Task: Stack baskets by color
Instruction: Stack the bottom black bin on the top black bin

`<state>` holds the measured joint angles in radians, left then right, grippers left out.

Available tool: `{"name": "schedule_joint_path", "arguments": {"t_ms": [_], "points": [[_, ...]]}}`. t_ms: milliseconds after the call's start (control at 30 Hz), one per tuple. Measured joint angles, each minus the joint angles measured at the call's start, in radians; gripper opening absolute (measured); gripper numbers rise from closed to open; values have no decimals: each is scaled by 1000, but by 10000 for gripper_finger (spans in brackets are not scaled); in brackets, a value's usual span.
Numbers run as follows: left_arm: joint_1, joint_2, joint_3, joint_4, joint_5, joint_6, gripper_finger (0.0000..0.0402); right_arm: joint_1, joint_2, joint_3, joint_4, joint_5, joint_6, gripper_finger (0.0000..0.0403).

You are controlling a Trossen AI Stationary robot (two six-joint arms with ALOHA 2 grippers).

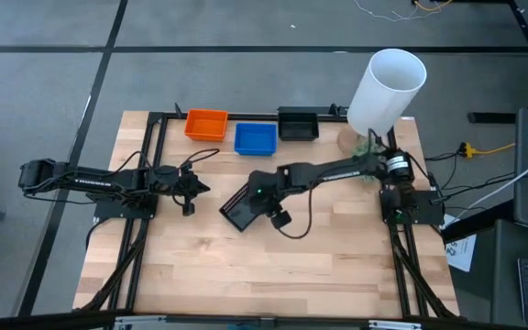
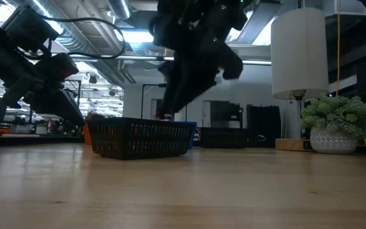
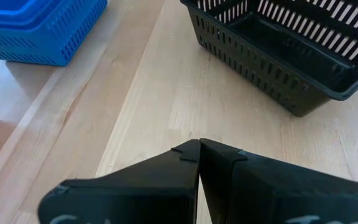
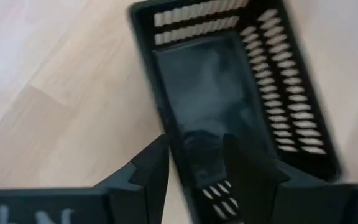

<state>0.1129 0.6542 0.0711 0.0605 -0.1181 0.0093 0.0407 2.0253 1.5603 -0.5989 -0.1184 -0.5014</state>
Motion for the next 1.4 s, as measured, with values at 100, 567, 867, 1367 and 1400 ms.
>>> {"name": "schedule_joint_path", "arguments": {"t_ms": [100,567,867,1367,1400], "points": [[0,0,0,0,0,0,0,22,21,7,8,-6,2,151],[0,0,0,0,0,0,0,34,115,17,10,104,0,142],[0,0,0,0,1,0,0,56,61,30,-110,265,48,6],[0,0,0,-1,1,2,0,-237,-208,95,-392,493,169,1],[0,0,0,-1,1,2,0,-280,-205,94,-394,478,160,1]]}}
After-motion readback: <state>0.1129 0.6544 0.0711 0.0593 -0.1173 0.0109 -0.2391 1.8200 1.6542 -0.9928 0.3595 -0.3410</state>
